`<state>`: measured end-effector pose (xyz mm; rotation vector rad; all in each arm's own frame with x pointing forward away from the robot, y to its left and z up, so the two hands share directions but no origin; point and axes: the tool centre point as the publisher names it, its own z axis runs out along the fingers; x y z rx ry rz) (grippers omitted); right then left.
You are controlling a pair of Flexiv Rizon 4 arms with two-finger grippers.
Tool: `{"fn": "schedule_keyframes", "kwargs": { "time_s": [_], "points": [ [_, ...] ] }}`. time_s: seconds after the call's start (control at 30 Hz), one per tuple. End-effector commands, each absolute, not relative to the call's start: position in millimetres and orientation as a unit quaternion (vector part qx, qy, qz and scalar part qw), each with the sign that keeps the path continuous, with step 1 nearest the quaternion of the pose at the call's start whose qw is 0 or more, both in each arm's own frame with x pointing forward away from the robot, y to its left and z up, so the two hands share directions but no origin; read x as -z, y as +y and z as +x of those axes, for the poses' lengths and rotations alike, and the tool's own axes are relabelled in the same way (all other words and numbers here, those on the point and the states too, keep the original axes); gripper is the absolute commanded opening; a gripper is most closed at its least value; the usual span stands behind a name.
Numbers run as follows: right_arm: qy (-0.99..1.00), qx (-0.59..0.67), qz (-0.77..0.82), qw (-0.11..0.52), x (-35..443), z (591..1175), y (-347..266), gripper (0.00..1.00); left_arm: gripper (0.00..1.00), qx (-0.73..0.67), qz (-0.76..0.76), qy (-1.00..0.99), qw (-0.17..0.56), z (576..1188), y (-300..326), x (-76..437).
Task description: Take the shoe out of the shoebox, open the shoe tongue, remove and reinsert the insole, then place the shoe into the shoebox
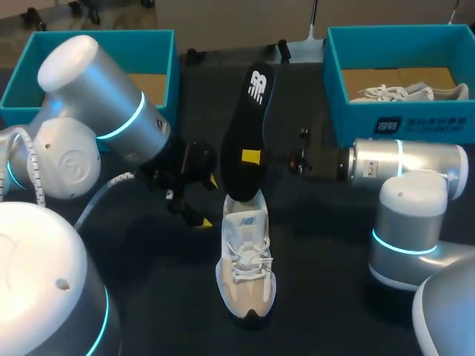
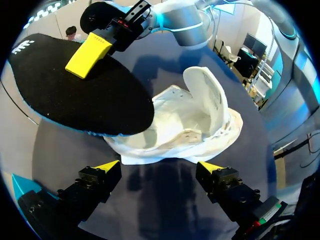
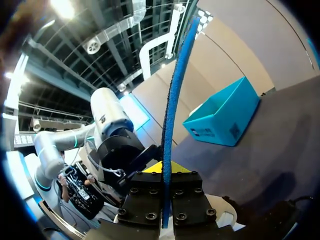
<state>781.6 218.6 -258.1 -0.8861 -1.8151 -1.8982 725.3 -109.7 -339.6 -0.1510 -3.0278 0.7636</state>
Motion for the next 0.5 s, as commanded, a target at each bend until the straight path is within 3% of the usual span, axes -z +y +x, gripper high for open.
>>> {"fn": "schedule_keyframes", "kwargs": {
  "time_s": [0.03,0.5],
  "points": [
    [-0.642,0.675,-0.317,0.181,258,779,221,0.0,1.0,-0.244,-0.049,-0.969,0.01,728,-112,341],
    [-0.642,0.684,-0.298,0.176,266,780,221,0.0,1.0,-0.245,-0.051,-0.968,0.009,732,-120,356]
  ]
}}
